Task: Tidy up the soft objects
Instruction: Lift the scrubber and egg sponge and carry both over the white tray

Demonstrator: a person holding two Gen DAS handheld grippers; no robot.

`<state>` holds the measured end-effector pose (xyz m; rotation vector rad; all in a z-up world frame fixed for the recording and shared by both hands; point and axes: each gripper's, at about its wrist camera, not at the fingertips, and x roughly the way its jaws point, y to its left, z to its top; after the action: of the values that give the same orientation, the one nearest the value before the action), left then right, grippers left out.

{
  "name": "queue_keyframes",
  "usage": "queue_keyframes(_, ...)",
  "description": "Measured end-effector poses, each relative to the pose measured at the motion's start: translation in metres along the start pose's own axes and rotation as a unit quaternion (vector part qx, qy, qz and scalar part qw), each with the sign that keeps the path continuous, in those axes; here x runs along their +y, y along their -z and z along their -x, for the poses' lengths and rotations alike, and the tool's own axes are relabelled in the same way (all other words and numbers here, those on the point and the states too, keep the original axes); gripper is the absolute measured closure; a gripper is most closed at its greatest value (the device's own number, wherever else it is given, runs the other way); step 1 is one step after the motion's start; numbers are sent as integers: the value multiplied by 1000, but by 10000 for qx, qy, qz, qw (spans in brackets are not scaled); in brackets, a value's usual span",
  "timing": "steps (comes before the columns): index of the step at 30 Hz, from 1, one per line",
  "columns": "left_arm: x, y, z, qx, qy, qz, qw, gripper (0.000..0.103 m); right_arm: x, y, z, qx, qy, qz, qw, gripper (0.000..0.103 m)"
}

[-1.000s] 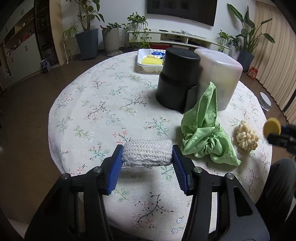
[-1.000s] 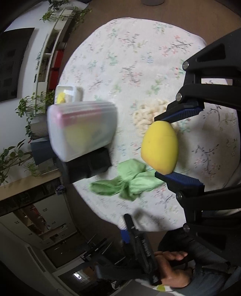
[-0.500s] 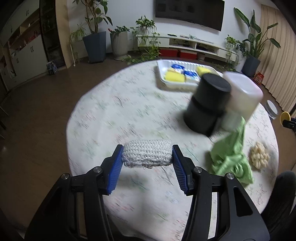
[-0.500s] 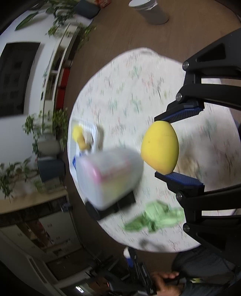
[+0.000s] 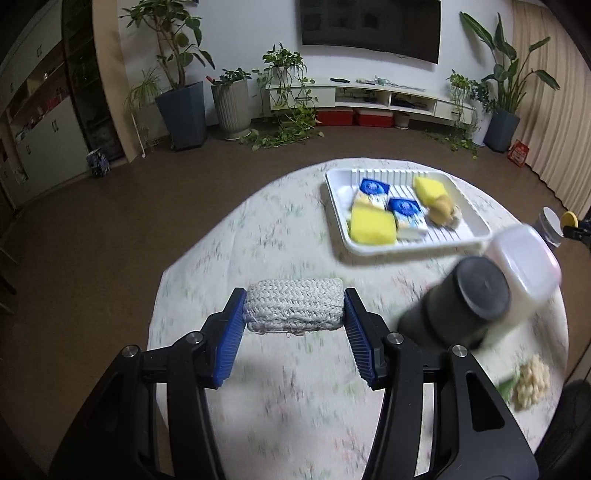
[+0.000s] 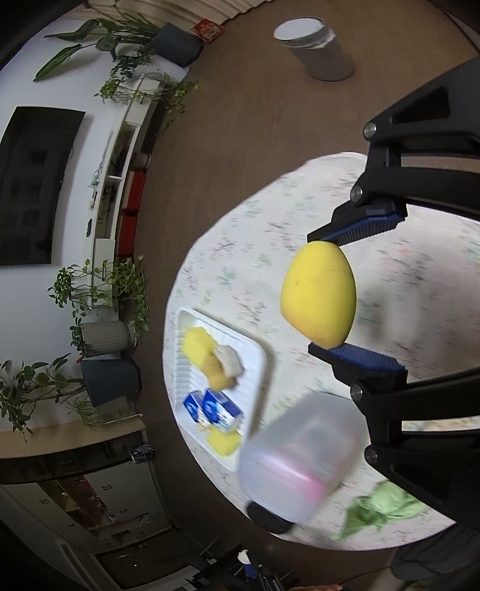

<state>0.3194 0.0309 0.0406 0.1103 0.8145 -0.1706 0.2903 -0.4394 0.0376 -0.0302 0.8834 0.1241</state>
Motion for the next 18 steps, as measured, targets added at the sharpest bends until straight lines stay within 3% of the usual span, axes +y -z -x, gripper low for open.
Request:
queue_keyframes(9,-17,-60,-59,78,119,-410,9991,54,0,-75,-56,56,128,337,9993,48)
queue_keyframes(18,-36,-103,-117,167,426,-699,9965,54,12,-124,-114,175,54,712,9973,48)
